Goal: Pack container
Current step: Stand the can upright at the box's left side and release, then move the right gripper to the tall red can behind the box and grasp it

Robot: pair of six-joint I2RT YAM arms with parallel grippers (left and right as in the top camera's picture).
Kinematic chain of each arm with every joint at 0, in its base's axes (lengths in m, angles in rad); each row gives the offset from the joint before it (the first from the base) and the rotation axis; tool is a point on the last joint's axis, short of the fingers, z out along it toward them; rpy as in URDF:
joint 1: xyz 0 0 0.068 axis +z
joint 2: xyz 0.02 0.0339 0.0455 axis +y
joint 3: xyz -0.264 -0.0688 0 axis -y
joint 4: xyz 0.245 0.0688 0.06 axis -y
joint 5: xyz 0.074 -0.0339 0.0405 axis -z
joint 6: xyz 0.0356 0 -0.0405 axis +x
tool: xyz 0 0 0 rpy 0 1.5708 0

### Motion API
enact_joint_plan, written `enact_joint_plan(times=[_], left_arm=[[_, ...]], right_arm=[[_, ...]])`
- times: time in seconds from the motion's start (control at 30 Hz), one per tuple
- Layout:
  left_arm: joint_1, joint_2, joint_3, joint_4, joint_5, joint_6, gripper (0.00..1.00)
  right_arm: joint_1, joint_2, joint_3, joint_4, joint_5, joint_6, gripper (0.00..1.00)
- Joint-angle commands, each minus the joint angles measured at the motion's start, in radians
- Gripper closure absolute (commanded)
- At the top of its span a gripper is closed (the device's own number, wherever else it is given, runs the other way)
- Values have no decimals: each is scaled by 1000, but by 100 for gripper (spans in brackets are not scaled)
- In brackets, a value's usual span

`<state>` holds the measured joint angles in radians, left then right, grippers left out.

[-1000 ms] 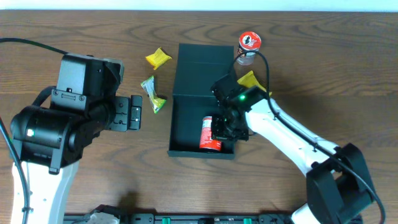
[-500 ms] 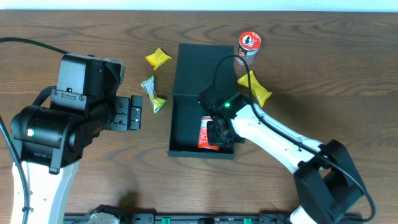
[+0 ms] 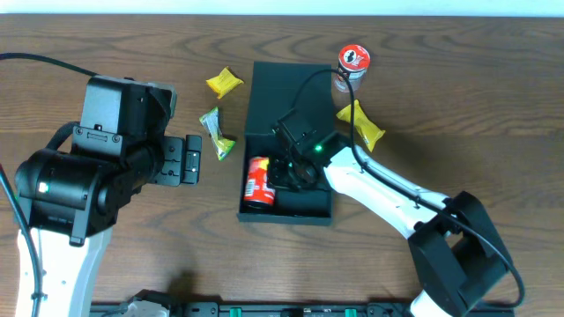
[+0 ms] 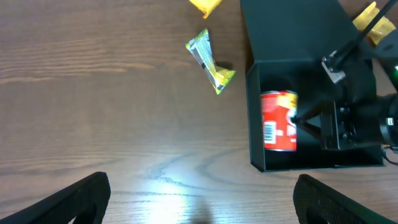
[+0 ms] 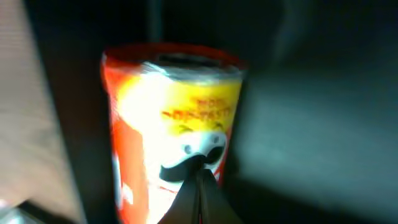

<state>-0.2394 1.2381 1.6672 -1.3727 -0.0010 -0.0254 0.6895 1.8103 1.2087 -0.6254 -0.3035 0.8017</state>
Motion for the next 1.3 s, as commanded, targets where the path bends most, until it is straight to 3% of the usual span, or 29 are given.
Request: enact_joint_plan(times=[0.0,0.37,0.6,0.97,1.1,1.27], left_arm=[[-3,-2,-6,-4,-10,11,5],[-3,-2,-6,1,-10,11,5],[-3,-2,-6,12,-10,30,5],[-3,-1,-6,72,-10,30,4],[-3,5,-6,78,-10,29,5],[-3,25,-6,72,-5,25,5]], right_arm=[[-5,11,1,-31,-44,39,99],[-66,11,18,-10,-30,19,99],[-198,11,213,-84,-33,-104,98],[-313,27,410,-156,429,-133,92],[-342,81,474,-163,484,-123,94],[-370,205,676,-223,556,-123,93]])
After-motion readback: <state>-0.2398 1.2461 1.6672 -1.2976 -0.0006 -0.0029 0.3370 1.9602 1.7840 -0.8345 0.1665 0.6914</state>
